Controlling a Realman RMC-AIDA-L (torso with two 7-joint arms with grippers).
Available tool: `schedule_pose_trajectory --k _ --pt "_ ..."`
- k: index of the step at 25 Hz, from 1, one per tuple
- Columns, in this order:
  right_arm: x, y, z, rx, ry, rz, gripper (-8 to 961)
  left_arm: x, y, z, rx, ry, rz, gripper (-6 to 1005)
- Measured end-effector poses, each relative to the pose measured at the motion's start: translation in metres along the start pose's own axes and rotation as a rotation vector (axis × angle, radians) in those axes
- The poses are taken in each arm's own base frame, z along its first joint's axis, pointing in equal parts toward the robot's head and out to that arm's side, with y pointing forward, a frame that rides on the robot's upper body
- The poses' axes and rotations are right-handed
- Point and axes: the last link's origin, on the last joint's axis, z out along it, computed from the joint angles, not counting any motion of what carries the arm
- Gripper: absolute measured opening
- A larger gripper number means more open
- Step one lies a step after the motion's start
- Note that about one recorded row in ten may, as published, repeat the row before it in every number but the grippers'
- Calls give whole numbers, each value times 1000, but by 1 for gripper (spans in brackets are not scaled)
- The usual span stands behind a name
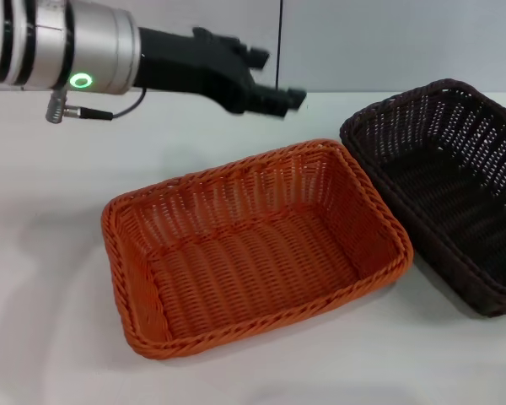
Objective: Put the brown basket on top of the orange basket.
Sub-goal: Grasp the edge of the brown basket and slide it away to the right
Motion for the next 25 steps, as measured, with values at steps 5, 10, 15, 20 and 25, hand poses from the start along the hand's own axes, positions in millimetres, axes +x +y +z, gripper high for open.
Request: schedule_pose_trajectory --k 5,10,15,20,25 --pt "-16 -11 5 -293 48 107 624 -12 -5 -12 59 232 -14 786" --pt "-48 -22 7 -621 203 134 624 -25 -8 -18 111 372 -16 784" --pt "-84 -43 0 -890 432 61 624 -68 -15 -30 251 749 -26 783" --pt "-110 -66 -11 -1013 671 -90 624 -77 -14 -33 275 820 -7 783" --pt "-117 -78 -19 -1007 828 -234 625 -88 -17 -33 314 862 -9 783"
